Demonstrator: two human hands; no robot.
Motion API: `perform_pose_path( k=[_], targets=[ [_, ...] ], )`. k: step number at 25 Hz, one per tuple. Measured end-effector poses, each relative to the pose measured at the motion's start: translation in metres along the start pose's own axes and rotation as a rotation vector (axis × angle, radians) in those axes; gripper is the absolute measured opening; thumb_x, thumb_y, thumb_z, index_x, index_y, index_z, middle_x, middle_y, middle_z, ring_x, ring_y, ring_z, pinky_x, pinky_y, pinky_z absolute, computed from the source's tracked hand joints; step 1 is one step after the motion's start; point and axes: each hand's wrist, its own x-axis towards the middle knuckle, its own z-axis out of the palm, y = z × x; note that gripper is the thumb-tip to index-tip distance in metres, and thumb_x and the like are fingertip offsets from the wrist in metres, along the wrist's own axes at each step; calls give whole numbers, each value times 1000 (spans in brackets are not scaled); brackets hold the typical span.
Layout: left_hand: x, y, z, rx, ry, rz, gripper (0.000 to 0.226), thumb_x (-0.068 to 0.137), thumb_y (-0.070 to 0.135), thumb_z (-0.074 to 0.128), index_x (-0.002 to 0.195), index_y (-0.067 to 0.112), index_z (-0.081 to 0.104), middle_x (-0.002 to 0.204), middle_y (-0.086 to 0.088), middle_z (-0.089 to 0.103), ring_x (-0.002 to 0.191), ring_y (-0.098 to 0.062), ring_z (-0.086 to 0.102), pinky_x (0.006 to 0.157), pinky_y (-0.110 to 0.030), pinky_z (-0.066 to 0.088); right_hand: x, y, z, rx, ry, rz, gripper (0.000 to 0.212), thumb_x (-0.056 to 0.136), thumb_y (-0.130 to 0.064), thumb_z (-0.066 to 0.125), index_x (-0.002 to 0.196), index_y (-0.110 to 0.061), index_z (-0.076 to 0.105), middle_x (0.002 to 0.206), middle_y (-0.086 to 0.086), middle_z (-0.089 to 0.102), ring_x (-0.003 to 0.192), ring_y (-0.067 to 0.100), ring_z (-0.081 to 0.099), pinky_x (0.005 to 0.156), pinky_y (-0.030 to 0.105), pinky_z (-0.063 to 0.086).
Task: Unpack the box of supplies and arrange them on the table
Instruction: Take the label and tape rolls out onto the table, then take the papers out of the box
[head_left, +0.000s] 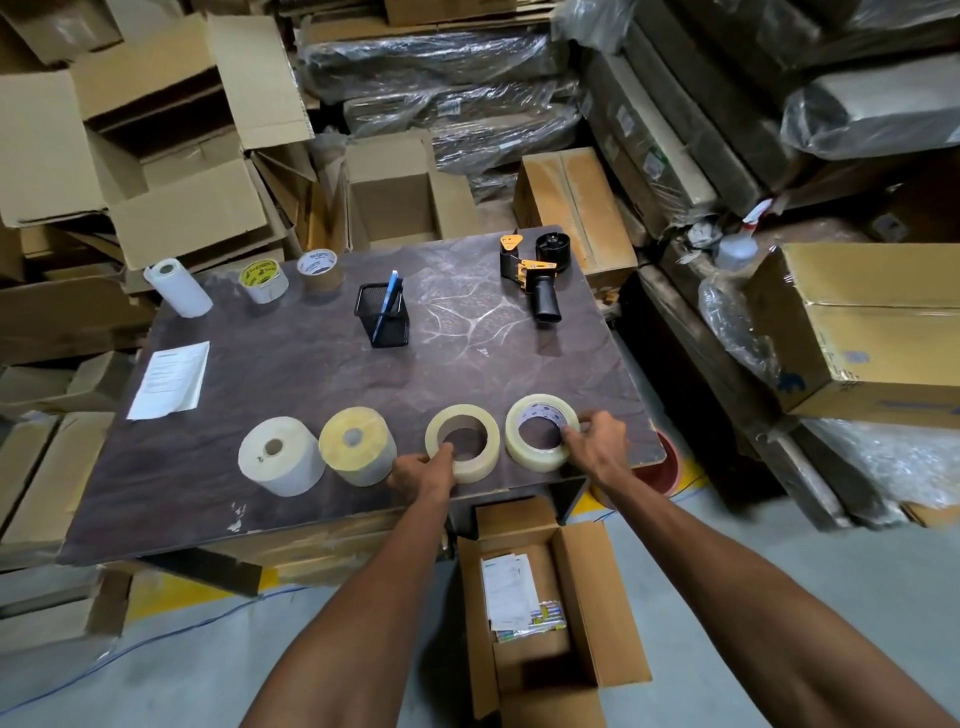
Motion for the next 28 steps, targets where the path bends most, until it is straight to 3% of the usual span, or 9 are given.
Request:
perform_pose_path(
  k=[7, 11, 14, 20, 23, 25, 28],
  targets=[
    [-2, 6, 0, -64, -42, -6, 28, 71, 25, 86, 62, 18, 61, 71, -7, 67, 71, -29, 71, 70, -46, 64, 4, -2, 8, 88, 58, 19, 34, 86, -39, 71, 102, -8, 74, 100, 15, 74, 96, 32, 68, 86, 37, 55],
    [-12, 2, -3, -97, -54, -1, 19, 76, 19, 84, 81, 10, 68, 77, -8, 67, 59, -21, 66, 66, -44, 64, 0, 1, 14, 64, 89, 4, 34, 89, -37, 65, 99, -6, 73, 96, 16, 73, 93, 34, 67, 78, 36, 51],
    [-16, 1, -4, -122, -88, -14, 24, 77, 19, 83, 92, 6, 69, 84, -11, 69, 60, -21, 68, 65, -43, 64, 2, -2, 14, 44, 125, 28, 35, 92, -37, 63, 103, -5, 69, 103, 19, 70, 99, 37, 64, 82, 38, 50],
    [-23, -5, -8, -147, -81, 12, 27, 83, 32, 78, 78, 10, 63, 82, -12, 71, 68, -26, 72, 61, -41, 64, 5, -9, 14, 45, 91, 53, 43, 94, -41, 59, 110, -1, 67, 112, 21, 68, 107, 39, 61, 87, 39, 49],
    [-36, -31, -4, -116, -127, -10, 35, 90, 40, 67, 84, 5, 67, 74, -11, 72, 60, -22, 69, 63, -41, 64, -4, 4, 15, 147, 72, 79, 50, 94, -49, 54, 103, -3, 70, 107, 22, 70, 105, 39, 63, 89, 40, 50],
    [-44, -51, -1, -110, -154, -39, 38, 92, 43, 63, 77, 8, 65, 70, -10, 70, 56, -20, 66, 59, -38, 63, -10, 17, 21, 262, 50, 130, 60, 90, -62, 46, 91, -8, 72, 96, 20, 73, 95, 38, 68, 87, 42, 55],
    [-58, -67, 4, -76, -202, -43, 35, 91, 41, 63, 70, 13, 63, 69, -9, 70, 58, -21, 65, 61, -37, 61, -7, 54, 40, 356, 20, 145, 67, 85, -71, 37, 78, -12, 67, 78, 13, 73, 74, 34, 71, 73, 49, 59]
  ],
)
